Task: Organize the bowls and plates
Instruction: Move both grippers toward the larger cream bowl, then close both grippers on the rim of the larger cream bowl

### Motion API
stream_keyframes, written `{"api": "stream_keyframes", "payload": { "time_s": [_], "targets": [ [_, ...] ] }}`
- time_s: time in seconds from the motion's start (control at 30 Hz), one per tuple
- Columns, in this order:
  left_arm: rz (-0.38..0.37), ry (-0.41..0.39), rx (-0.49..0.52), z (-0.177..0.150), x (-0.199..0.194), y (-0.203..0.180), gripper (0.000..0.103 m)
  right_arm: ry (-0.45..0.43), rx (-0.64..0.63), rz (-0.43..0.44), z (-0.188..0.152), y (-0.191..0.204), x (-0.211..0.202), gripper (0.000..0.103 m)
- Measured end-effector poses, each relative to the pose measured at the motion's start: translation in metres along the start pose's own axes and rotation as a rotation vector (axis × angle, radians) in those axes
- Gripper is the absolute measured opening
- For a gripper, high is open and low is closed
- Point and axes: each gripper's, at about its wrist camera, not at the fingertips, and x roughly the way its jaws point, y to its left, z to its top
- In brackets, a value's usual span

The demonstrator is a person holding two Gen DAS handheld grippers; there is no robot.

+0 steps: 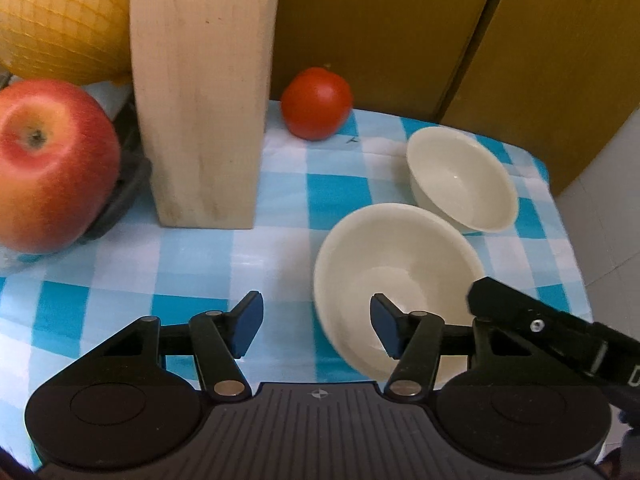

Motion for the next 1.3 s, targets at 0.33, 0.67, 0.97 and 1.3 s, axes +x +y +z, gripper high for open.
{"api": "stream_keyframes", "payload": {
  "time_s": [0.33, 0.67, 0.97, 1.3],
  "targets": [
    [0.02, 0.004, -0.02, 0.004, 0.004, 0.001, 0.064, 0.013, -0.044, -0.114, 0.0, -0.005, 0.007, 0.043],
    [0.007, 0.023, 0.035, 0.0, 0.005, -0.01, 0.043, 0.064, -0.098, -0.093, -0.006, 0.003, 0.012, 0.015],
    [-0.014, 0.016, 0.089, -0.004, 0.0, -0.016, 0.046, 0.085, -0.112, -0.108, -0.009, 0.002, 0.004, 0.015],
    [-0.076, 0.035, 0.132, -0.018, -0.013, -0.023, 0.046, 0.129, -0.123, -0.122, -0.02, -0.007, -0.015, 0.015]
  ]
}}
